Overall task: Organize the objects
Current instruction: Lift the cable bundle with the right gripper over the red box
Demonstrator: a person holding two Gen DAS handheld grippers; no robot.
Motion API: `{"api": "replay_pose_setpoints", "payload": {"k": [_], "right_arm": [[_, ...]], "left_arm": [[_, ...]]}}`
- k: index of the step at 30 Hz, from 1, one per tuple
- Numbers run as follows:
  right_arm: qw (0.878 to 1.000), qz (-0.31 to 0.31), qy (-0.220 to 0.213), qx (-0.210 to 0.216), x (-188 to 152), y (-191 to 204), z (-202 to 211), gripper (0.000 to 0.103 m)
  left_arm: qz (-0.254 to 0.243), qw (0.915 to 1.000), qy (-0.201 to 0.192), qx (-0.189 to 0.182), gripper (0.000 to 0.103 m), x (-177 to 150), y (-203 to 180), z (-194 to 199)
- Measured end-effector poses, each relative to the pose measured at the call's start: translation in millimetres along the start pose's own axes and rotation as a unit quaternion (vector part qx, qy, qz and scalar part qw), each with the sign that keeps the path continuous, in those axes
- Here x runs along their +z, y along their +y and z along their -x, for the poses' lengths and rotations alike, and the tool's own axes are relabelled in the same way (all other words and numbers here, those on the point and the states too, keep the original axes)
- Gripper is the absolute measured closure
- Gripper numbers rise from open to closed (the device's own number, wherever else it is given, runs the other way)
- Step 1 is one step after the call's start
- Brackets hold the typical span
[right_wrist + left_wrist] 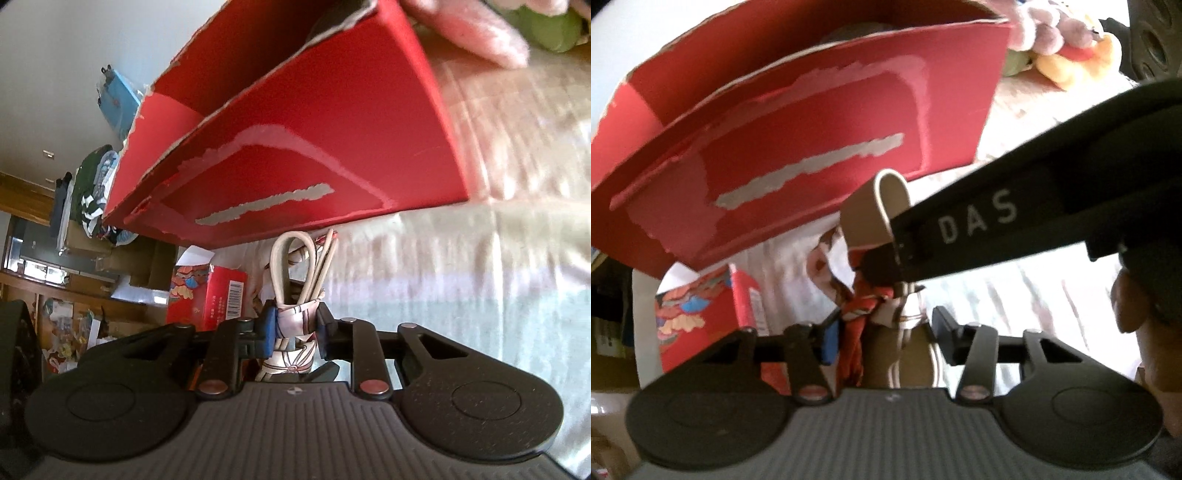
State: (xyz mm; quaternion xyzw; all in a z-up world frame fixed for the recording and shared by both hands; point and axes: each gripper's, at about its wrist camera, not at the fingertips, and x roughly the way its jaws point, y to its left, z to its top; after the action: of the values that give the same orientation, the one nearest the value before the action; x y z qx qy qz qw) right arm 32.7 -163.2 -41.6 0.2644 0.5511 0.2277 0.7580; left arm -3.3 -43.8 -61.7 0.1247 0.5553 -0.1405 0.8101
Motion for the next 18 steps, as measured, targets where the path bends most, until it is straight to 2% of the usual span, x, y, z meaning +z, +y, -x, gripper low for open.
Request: {"api": "replay_pose_setpoints", "payload": {"k": [6,13,18], "right_arm": [[1.000,-0.005,-0.019,0.001,-3.2,-6.2,21.7,0.080],[0.998,-0.010,-0.062,-0.006,-6.4,-12.4,62.6,0.080],[0.994,-0.019,-0.106,-0.017,-6.5,-17.0,94.8,0.080]], "left_arm": [[-0.021,0.9996,-0.012,-0.016,0.055,6.5,-15.5,12.9],[-0.057,0.9955,-0.058,-0.047,0.061,22.7,-40.3,40.4],[-0.088,0.9895,-0.094,-0.065,0.061,31.9,-63.1,52.1]]}}
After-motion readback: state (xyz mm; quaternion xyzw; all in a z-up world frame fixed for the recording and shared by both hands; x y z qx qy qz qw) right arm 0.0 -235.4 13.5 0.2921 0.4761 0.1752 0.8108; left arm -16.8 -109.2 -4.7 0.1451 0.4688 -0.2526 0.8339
